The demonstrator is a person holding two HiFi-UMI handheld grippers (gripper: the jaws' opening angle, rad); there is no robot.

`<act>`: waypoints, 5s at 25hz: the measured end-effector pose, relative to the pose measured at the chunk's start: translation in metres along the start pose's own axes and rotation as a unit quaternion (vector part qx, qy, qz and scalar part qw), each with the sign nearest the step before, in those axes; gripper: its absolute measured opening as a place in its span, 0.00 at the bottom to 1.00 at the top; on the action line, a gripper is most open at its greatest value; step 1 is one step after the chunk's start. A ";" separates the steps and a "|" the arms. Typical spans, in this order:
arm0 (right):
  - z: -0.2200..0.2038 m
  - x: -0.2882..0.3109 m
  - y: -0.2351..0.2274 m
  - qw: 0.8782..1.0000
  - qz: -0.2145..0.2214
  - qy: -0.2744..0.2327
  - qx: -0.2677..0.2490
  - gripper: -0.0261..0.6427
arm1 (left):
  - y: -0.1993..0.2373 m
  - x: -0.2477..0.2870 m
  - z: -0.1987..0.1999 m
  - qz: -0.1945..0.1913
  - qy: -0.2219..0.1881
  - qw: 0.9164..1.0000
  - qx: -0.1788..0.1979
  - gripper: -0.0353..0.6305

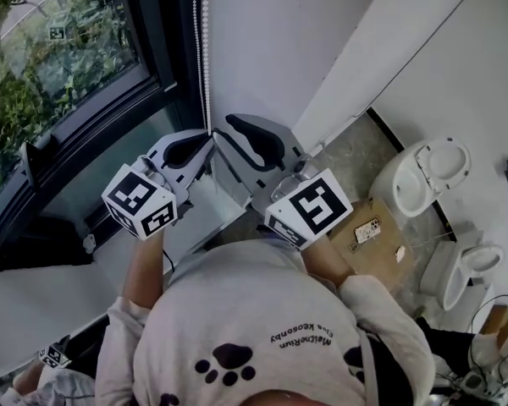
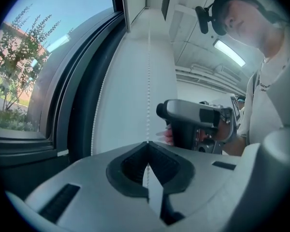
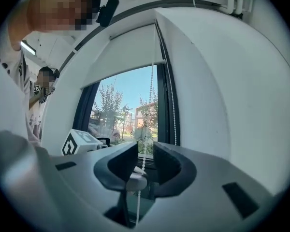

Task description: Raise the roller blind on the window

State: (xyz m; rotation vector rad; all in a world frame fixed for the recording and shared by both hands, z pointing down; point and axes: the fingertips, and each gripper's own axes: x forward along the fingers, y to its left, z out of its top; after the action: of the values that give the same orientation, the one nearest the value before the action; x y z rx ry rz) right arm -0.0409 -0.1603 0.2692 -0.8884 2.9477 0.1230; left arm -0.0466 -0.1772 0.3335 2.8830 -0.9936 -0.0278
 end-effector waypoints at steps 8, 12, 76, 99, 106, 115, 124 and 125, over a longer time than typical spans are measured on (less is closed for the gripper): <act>0.017 0.009 -0.002 1.000 0.002 -0.009 -0.013 0.18 | -0.008 0.004 -0.015 -0.010 0.007 1.000 -0.011 0.06; 0.021 0.014 -0.006 1.000 0.001 -0.008 -0.016 0.18 | -0.009 0.002 -0.016 -0.012 0.005 1.000 -0.014 0.06; -0.120 0.017 0.006 0.993 -0.009 0.116 0.012 0.05 | 0.008 -0.038 -0.027 0.043 -0.018 0.999 -0.024 0.21; -0.172 0.019 0.028 0.988 0.006 0.151 0.015 0.05 | -0.004 -0.003 0.043 0.018 -0.013 0.998 0.066 0.09; -0.215 0.011 0.023 0.982 0.001 0.188 0.026 0.05 | 0.002 -0.002 0.005 0.023 -0.004 0.999 0.038 0.08; -0.240 0.009 0.030 0.980 0.004 0.197 0.034 0.06 | 0.007 -0.002 -0.025 0.030 0.005 0.999 0.013 0.08; -0.242 -0.007 0.029 0.976 0.003 0.206 0.075 0.16 | 0.009 -0.004 -0.049 0.024 0.022 0.999 -0.013 0.08; -0.232 -0.007 0.027 0.978 -0.001 0.194 0.075 0.16 | 0.011 -0.005 -0.057 0.027 0.027 0.999 -0.019 0.08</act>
State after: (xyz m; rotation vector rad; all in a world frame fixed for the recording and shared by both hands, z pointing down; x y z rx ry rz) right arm -0.0576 -0.1558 0.5019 -0.9939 3.2493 -0.3045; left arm -0.0549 -0.1784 0.3911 2.8047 -1.0486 0.0348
